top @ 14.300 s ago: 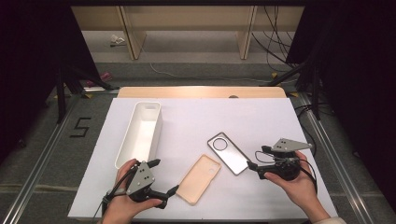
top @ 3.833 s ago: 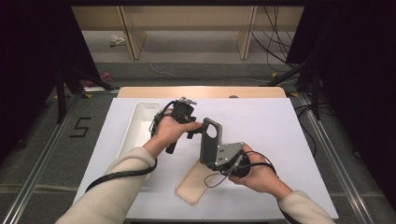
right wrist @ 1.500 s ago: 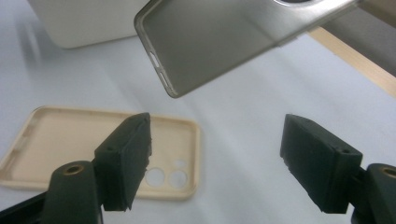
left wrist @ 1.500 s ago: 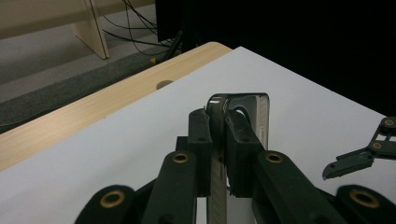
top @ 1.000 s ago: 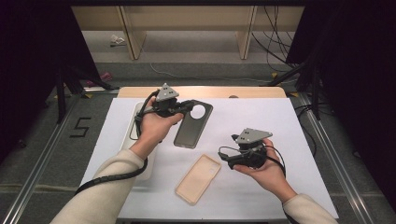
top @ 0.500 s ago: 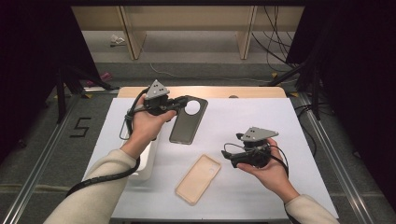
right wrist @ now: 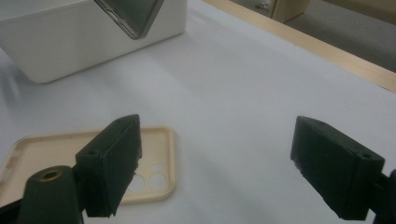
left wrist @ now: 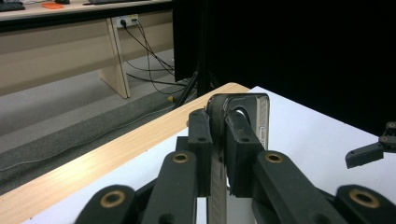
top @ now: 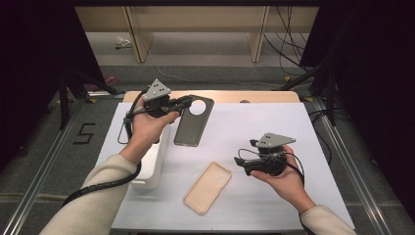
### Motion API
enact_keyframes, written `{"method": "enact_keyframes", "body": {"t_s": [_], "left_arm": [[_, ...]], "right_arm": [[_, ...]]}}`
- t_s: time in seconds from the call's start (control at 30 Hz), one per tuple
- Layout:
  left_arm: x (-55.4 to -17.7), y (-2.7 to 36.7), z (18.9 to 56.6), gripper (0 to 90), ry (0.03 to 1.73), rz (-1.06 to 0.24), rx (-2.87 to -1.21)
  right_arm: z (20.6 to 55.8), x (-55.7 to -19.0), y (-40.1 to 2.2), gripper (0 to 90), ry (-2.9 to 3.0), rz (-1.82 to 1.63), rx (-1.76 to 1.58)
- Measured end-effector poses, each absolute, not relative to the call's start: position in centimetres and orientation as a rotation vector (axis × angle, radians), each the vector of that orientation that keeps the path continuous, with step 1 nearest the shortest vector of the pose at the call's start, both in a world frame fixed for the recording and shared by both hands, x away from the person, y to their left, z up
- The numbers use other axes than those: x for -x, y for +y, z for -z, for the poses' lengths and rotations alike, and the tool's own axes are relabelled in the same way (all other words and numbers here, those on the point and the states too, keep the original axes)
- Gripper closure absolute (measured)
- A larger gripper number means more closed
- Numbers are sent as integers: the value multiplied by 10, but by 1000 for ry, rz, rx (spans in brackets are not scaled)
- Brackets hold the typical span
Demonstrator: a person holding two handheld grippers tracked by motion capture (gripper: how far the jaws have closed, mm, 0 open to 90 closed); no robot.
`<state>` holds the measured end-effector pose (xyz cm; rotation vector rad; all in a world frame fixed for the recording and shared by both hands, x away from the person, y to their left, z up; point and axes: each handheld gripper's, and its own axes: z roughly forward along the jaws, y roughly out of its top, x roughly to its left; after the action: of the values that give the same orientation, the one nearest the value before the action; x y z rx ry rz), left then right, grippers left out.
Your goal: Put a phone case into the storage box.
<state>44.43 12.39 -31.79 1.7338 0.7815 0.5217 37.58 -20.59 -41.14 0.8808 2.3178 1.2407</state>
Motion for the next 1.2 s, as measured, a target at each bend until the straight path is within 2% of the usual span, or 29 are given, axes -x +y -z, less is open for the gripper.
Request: {"method": "enact_keyframes", "body": {"t_s": [1.2], "left_arm": [[-450, 156, 304, 818, 787, -565, -1675]], "right_arm": [[413, -375, -218, 168, 2283, -1269, -937]]}}
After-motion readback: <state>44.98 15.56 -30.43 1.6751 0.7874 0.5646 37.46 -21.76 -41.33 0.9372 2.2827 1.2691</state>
